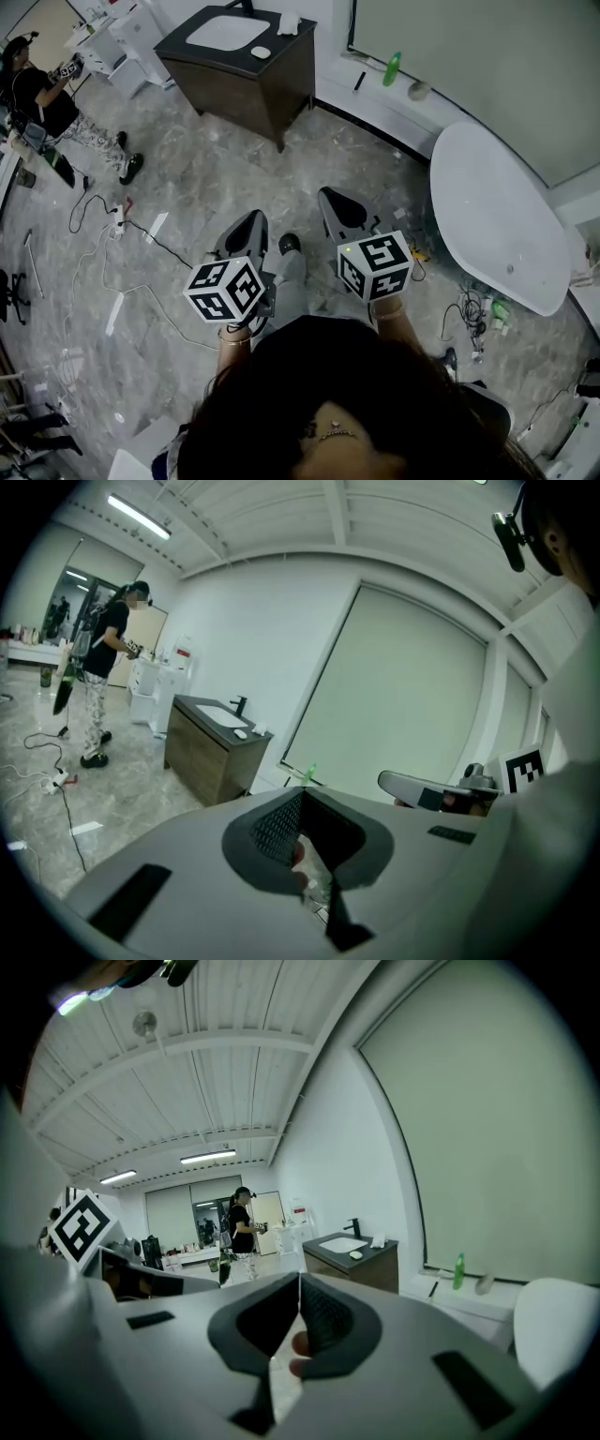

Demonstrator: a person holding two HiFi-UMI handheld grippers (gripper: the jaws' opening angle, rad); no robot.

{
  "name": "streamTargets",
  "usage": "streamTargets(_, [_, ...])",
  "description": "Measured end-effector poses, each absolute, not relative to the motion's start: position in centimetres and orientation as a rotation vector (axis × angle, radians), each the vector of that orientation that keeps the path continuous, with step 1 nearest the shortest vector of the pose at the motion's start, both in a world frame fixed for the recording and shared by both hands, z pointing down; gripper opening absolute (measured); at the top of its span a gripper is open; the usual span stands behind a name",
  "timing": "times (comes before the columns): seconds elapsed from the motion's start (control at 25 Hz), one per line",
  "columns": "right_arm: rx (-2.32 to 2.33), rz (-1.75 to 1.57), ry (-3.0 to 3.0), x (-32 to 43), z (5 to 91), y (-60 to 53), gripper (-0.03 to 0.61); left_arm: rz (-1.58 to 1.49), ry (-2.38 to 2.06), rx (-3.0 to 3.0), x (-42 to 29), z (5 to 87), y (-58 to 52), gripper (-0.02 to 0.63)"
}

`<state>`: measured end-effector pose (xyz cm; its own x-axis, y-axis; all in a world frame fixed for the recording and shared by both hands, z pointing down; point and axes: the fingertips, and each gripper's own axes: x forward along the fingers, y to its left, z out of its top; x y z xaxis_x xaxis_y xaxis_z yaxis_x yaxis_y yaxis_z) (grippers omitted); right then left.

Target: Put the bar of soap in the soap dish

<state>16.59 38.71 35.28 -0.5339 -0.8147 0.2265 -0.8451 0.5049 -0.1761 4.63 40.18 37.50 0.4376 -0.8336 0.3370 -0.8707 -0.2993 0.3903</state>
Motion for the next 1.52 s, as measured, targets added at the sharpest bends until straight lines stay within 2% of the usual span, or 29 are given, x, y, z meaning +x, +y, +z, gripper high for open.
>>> streamTargets(0.44, [1.504, 0.377, -2.621, 11.6, 33.6, 19.1, 0.018, 0.078, -1.342, 2.248, 1.0, 36.2, 20.4, -0.005])
streamTargets(0.76, [1.503, 0.37, -2.589, 8.6, 33.8, 8.6, 0.018, 0.068, -1.321, 2.235, -2.0, 36.6, 10.0, -0.005])
streamTargets(1.16, [1.44, 0.438, -2.551, 8.5, 37.5, -5.1, 0.02, 0.097, -1.343, 2.176, -2.8, 39.1, -1.9, -0.005])
streamTargets(1.52, [1.298, 0.46, -2.519, 8.0, 39.9, -21.3, 0.021, 0.061, -1.422, 2.107, -3.3, 38.2, -16.1, -0.005])
